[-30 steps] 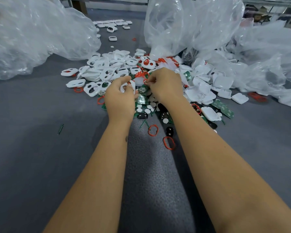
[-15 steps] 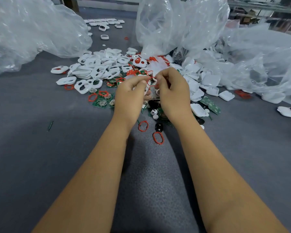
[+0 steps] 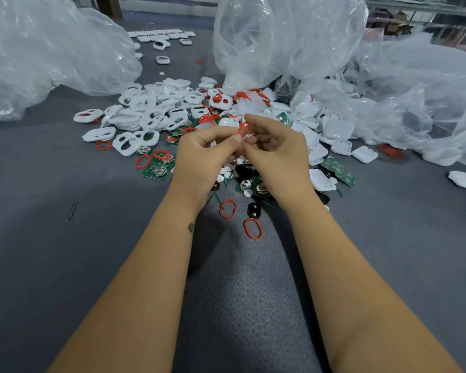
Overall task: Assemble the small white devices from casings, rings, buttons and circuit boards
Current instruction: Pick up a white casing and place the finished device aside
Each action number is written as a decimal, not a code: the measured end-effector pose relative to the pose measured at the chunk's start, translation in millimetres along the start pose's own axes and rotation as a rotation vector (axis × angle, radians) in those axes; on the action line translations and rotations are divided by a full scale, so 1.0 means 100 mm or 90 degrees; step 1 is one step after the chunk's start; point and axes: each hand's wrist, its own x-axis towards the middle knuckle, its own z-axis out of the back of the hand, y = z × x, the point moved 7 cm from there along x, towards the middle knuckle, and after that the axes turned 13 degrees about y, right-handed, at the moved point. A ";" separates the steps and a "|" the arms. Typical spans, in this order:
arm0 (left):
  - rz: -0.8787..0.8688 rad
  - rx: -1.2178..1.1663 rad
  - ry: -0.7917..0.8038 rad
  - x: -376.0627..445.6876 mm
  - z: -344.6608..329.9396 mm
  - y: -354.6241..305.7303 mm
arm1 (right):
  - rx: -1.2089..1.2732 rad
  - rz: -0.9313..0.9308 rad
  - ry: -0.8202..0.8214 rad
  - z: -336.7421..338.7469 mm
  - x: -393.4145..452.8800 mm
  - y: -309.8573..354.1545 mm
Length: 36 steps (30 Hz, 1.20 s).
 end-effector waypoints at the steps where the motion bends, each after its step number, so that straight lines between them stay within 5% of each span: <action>1: -0.003 -0.006 0.005 0.00 0.00 0.00 | 0.004 0.000 0.000 0.00 0.00 0.00; 31: -0.031 -0.032 0.034 0.00 0.05 0.00 | -0.014 0.025 0.034 0.01 0.01 -0.05; 36: -0.040 0.049 0.012 0.00 0.07 0.00 | 0.123 -0.003 0.054 0.04 0.04 -0.09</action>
